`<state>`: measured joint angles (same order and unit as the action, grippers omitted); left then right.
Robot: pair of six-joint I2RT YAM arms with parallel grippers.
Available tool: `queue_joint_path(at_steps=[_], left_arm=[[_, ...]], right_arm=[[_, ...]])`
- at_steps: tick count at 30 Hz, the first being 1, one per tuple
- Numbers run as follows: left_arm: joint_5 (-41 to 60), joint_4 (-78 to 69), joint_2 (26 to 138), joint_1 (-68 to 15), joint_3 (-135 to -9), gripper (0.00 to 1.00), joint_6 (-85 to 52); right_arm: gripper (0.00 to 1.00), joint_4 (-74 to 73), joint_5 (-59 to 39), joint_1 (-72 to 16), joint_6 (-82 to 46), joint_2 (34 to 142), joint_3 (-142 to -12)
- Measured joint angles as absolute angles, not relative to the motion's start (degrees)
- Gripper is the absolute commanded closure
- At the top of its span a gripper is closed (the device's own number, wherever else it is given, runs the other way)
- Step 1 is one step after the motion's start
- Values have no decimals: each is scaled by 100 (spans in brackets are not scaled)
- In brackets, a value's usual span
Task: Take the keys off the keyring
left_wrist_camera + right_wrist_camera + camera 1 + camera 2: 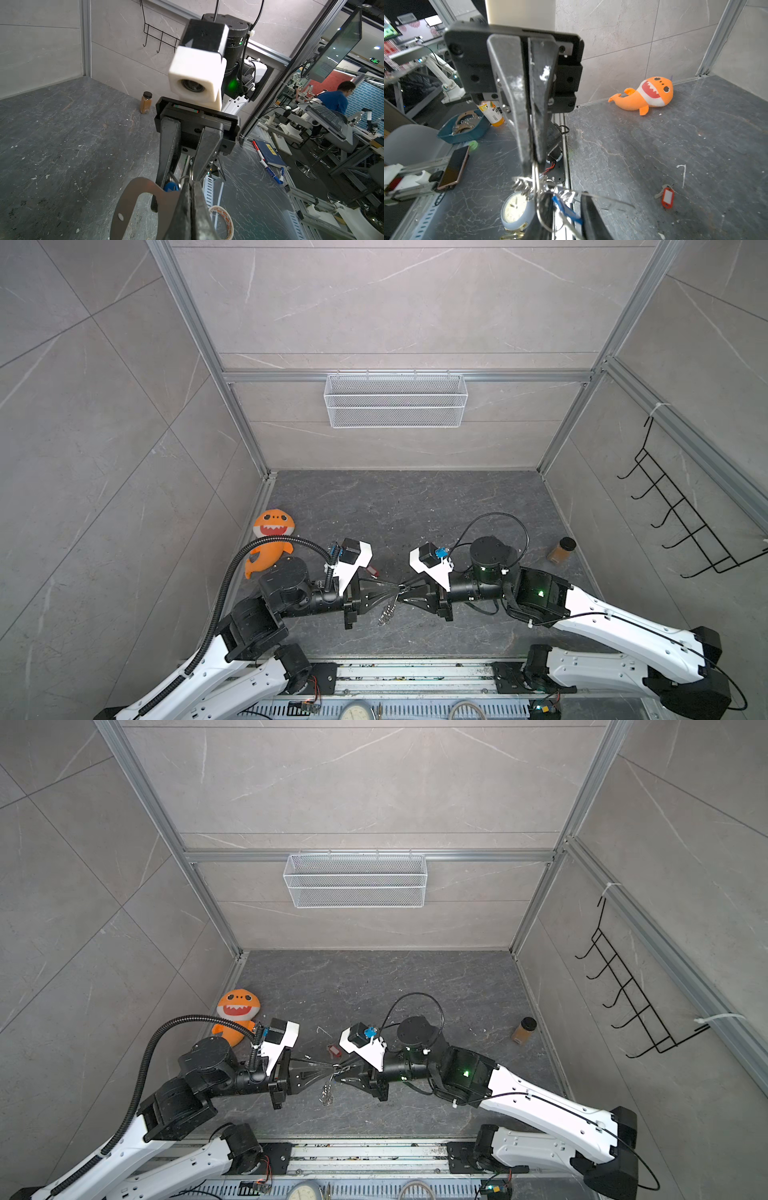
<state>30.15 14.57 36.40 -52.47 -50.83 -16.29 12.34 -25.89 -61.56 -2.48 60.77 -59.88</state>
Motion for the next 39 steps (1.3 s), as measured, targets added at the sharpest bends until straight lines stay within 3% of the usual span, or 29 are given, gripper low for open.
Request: queue_joint_path(at_steps=[4, 20, 30, 39], left_arm=[[3004, 1352, 3594, -5247, -5046, 100, -1638], [2738, 1011, 3376, -5247, -4676, 100, -1741], [2296, 1221, 3028, -5247, -4665, 100, -1734], [1890, 1481, 2801, -5247, -4615, 100, -1737]], right_arm=[[100, 1234, -2552, -6171, -187, 6121, -6018], [100, 1076, -2735, -6261, -193, 6576, -6099], [100, 1055, -1999, -6230, -259, 6440, -5760], [100, 1033, -1551, -5424, -561, 6125, -5290]])
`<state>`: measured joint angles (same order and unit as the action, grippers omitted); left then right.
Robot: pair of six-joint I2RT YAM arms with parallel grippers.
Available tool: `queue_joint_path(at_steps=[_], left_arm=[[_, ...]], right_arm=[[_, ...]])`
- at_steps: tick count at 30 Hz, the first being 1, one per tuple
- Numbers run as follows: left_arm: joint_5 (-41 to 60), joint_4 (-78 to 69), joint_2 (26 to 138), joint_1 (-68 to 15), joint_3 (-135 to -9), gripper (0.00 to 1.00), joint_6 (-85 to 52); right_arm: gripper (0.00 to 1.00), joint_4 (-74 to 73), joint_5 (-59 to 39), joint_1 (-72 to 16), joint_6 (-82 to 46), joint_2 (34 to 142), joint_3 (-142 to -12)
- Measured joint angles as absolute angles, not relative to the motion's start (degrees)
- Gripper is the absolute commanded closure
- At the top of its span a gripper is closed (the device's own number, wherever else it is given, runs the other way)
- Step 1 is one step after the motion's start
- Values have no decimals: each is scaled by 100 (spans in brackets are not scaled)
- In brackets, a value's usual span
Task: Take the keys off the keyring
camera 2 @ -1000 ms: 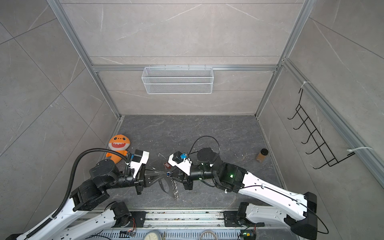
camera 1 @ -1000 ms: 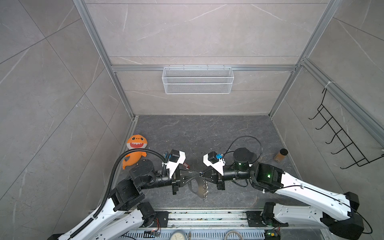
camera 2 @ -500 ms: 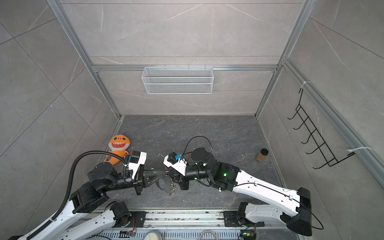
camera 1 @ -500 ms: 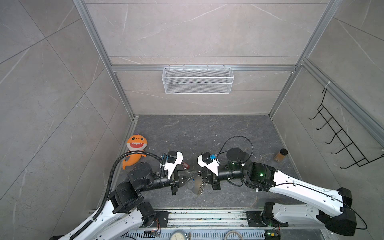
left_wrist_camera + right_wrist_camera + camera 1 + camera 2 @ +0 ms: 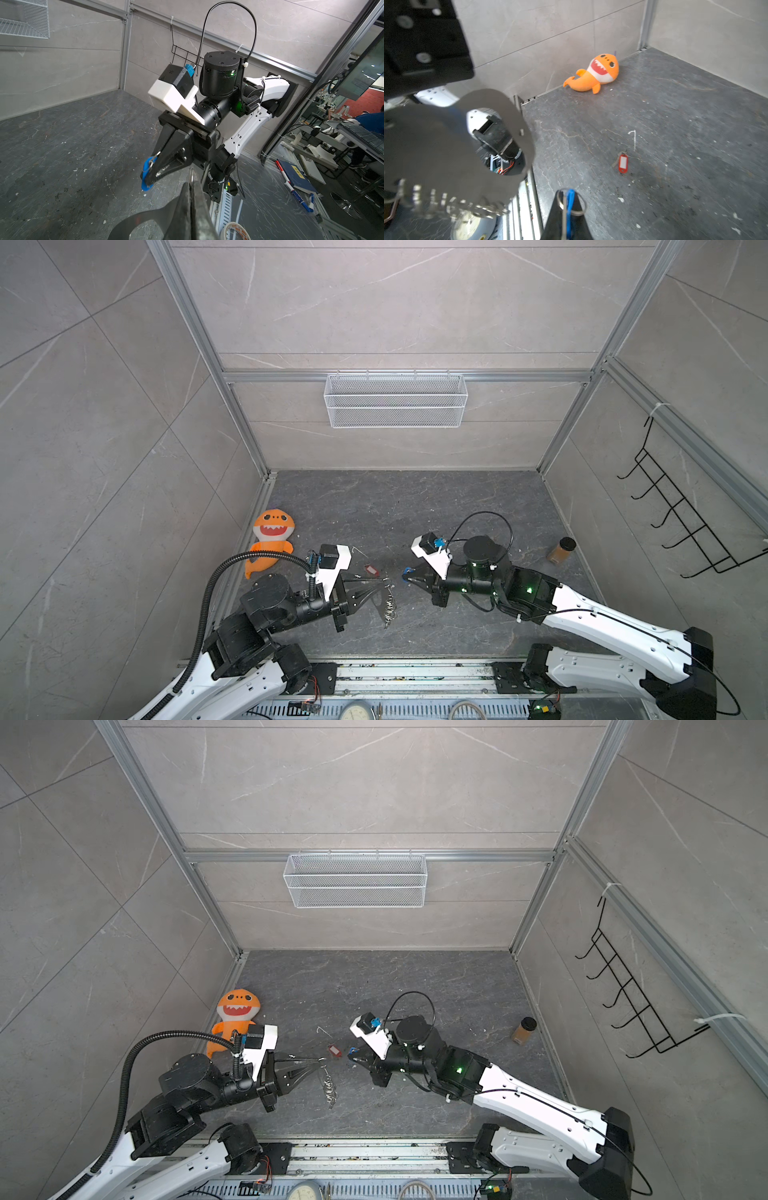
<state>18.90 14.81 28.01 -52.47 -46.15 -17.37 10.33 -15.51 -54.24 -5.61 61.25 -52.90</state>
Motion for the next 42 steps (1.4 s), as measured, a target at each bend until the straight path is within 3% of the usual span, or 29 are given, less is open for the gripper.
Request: queue_joint_path(at_steps=[5, 14, 17, 21, 24, 27, 32, 42], left_arm=[[1680, 1496, 2753, -5247, -4493, 100, -1741], [1603, 1367, 2637, -5247, -4198, 100, -1780], [1597, 1304, 2639, -5247, -4182, 100, -1793], [1590, 1216, 2646, -5247, -4158, 100, -1815], [1525, 1138, 2648, -5247, -4115, 100, -1863], [1444, 1111, 2672, -5247, -4071, 100, -1922], [1295, 1105, 2779, -5247, -4058, 100, -2018], [770, 1103, 2976, -5247, -4058, 100, -2237]], right_arm=[[100, 923, -1428, -4818, -923, 6359, -4917], [100, 690, -1389, -4331, -1645, 7975, -4451], [95, 567, -1387, -4324, -1785, 8503, -4431], [79, 373, -1358, -4311, -1920, 8982, -4381], [58, 287, -1262, -4305, -2018, 9137, -4379], [50, 215, -1155, -4303, -2027, 9139, -4375], [47, 235, -1028, -4294, -2029, 8783, -4344], [47, 364, -1372, -4287, -1820, 6427, -4491]])
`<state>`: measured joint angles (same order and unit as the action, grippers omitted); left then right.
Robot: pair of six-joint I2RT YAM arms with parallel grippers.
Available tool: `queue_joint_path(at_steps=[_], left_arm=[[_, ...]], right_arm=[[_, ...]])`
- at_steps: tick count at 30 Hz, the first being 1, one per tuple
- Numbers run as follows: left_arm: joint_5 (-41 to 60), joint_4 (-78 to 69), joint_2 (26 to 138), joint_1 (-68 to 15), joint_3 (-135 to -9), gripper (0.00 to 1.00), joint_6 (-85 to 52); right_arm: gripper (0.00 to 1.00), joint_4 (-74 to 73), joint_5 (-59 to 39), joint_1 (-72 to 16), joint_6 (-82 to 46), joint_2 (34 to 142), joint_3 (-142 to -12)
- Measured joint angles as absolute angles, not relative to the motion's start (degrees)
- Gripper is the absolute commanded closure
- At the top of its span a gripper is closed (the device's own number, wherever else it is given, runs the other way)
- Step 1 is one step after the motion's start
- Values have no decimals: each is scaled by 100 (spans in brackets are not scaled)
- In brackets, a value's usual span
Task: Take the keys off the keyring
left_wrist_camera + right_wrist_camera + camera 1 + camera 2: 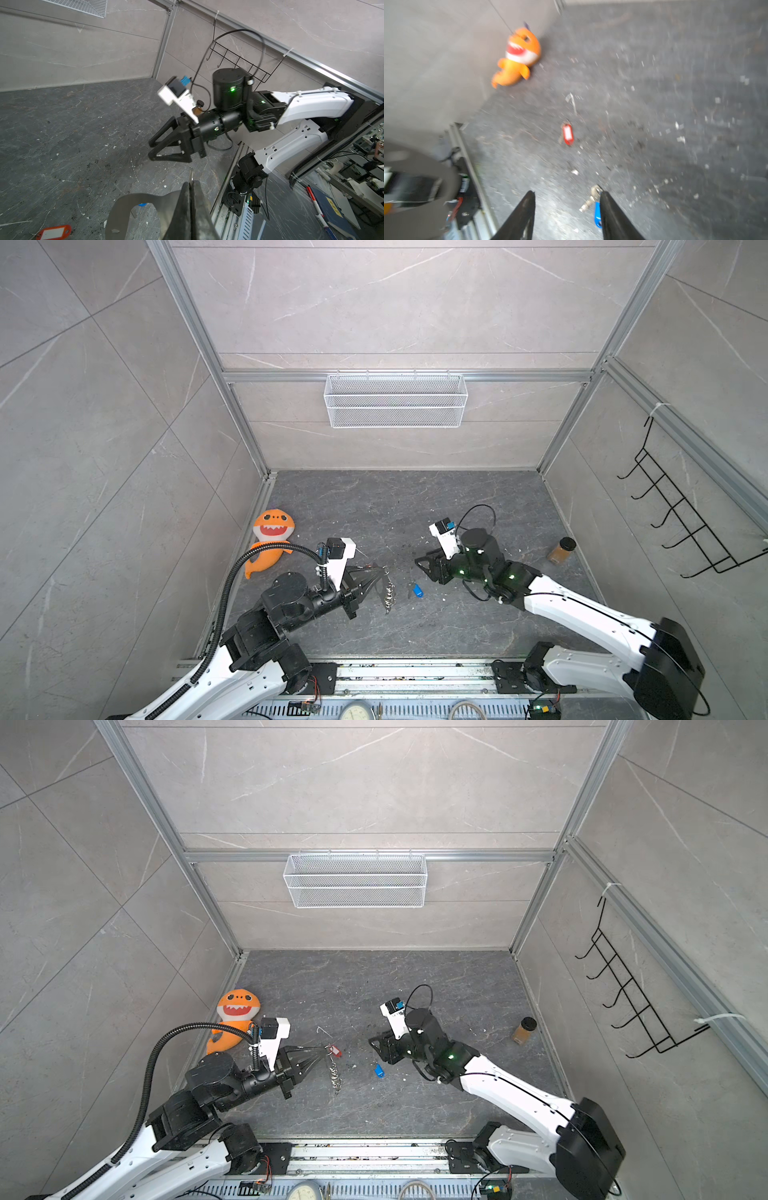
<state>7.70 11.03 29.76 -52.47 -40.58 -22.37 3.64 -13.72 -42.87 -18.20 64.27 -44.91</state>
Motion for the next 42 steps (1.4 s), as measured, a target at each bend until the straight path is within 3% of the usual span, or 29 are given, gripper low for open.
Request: queue_joint_path(at_steps=[6, 13, 25, 33, 42], left_arm=[[388, 1107, 3057, -5247, -4058, 100, -2351], [172, 1103, 3216, -5247, -4058, 100, -2408], [202, 937, 3260, -5247, -4058, 100, -2410], [320, 849, 3326, -5247, -4058, 100, -2464], [357, 749, 3371, -5245, -4058, 100, -2539]], right_arm=[[43, 561, -1758, -4890, -1415, 5728, -4884], [38, 652, -1472, -6012, -926, 5896, -5360], [40, 666, -819, -6215, -552, 6591, -5443], [56, 650, -663, -6213, -482, 6792, -5520], [98, 530, -580, -6217, -506, 6901, -5551]])
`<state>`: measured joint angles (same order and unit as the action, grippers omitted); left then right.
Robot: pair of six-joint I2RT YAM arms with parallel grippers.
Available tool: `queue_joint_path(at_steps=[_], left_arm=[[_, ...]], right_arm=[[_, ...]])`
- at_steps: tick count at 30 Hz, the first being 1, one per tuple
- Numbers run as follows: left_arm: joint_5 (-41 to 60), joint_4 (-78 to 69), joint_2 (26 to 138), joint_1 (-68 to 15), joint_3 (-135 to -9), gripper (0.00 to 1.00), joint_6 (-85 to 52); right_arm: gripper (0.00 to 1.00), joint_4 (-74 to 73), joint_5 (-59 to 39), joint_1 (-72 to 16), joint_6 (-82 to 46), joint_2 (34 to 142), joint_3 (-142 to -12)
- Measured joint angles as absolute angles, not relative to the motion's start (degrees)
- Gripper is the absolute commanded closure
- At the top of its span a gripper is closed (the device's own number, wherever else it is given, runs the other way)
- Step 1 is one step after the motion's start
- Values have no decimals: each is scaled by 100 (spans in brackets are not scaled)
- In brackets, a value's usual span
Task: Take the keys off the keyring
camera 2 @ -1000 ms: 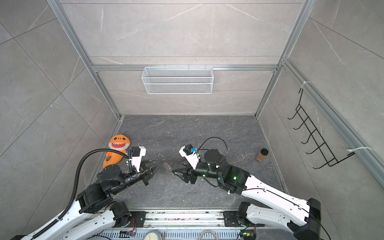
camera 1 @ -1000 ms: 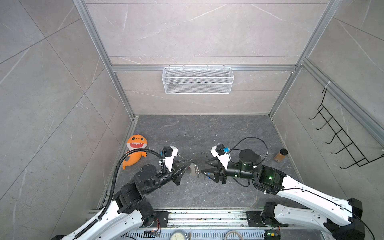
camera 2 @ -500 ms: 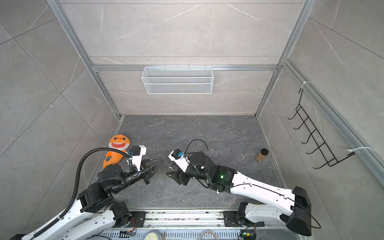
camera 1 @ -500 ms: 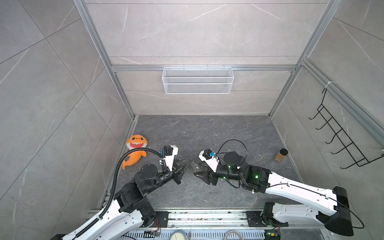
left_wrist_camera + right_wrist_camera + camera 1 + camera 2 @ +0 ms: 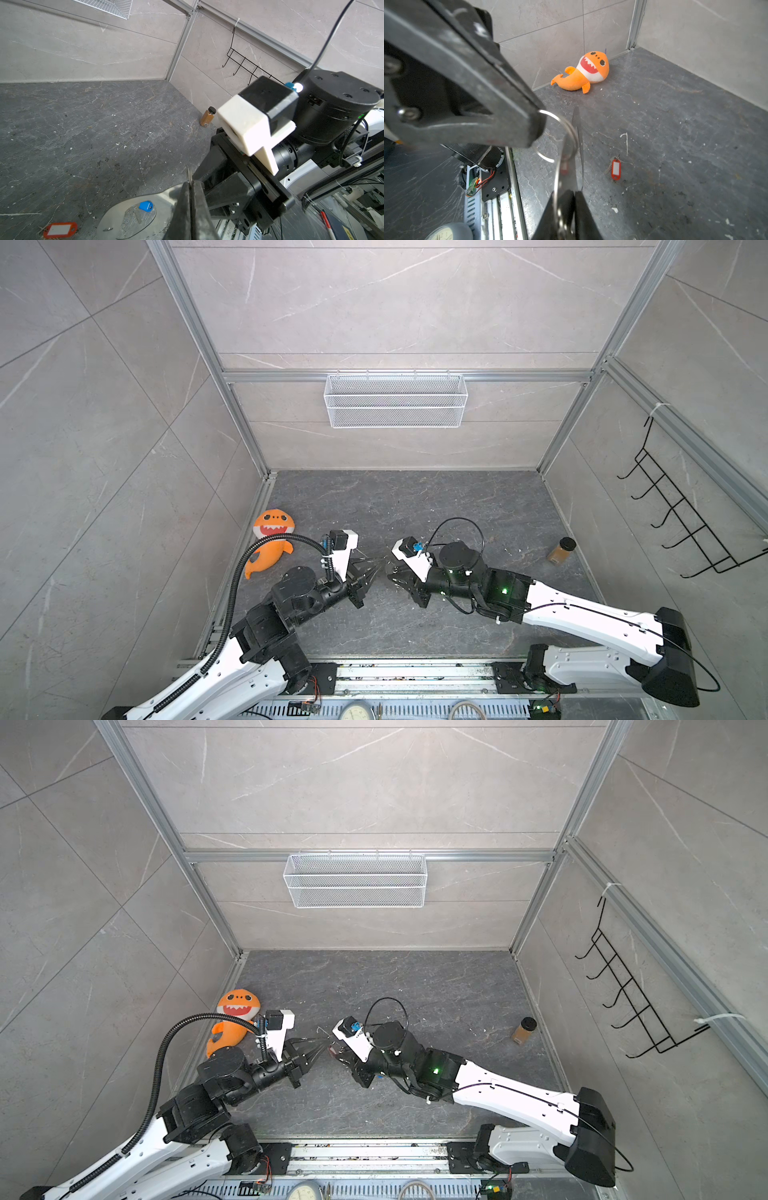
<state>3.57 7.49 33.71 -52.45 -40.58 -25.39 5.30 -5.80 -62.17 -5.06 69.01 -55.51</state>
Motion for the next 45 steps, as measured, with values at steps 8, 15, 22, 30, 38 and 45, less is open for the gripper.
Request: queue_joint_path(at_steps=[8, 15, 22, 30, 38, 45], left_arm=[[351, 725, 3343, -5247, -4058, 26, -2652], [252, 753, 3074, -5247, -4058, 0, -2663], [86, 738, 2921, -5247, -3994, 0, -2663], [21, 746, 2766, -5247, -3769, 0, -2661], [3, 744, 2606, -5247, -3688, 0, -2659], [-30, 746, 2582, -5247, -3688, 0, -2659]], right_arm=[[100, 600, -965, -5575, -773, 6895, -5548], [100, 1343, -1632, -4383, -1256, 6928, -5537], [100, 1964, -2220, -3262, -1708, 7244, -5183], [100, 2126, -2808, -2073, -2043, 8060, -4786], [57, 2014, -2462, -1872, -2331, 8464, -4821], [34, 2182, -1356, -1872, -2512, 8608, -4766]])
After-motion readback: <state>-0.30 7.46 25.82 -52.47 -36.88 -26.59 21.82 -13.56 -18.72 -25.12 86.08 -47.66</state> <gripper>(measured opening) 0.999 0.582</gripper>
